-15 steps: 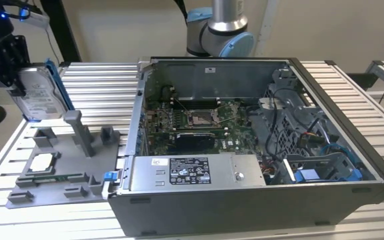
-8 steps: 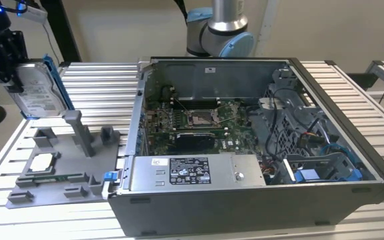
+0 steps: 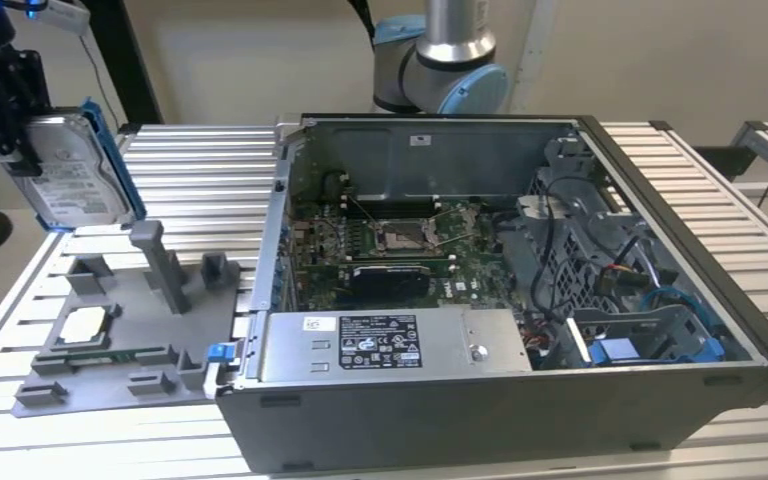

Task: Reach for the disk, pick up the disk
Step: 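Pick up the disk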

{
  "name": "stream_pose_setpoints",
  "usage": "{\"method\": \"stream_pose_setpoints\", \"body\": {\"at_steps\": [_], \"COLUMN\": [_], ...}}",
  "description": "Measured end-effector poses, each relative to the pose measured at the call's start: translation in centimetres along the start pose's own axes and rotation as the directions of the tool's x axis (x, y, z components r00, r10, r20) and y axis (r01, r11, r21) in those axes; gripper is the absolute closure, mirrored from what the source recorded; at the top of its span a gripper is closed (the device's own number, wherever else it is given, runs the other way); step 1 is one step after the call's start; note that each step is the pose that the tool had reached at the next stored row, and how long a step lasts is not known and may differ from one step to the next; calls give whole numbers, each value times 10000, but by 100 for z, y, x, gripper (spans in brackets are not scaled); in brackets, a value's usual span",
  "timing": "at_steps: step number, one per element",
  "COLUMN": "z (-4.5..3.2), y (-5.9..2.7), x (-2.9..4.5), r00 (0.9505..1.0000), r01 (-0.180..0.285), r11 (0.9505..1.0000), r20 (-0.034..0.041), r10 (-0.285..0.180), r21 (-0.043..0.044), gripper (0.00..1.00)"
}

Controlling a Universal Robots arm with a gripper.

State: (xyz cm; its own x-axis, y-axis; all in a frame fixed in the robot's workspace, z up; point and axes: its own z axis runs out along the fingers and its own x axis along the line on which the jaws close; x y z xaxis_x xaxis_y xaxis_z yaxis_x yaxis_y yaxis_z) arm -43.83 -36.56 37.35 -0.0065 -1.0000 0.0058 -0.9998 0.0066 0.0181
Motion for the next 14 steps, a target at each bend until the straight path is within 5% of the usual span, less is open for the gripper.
{"method": "stream_pose_setpoints", "body": {"at_steps": [14], "z": [-212], "y": [4], "x": [1], "r00": [10000], "r01": [0], "r11": [10000], "r20": [1], "r10": [0], "r21": [1], "gripper": [100]}}
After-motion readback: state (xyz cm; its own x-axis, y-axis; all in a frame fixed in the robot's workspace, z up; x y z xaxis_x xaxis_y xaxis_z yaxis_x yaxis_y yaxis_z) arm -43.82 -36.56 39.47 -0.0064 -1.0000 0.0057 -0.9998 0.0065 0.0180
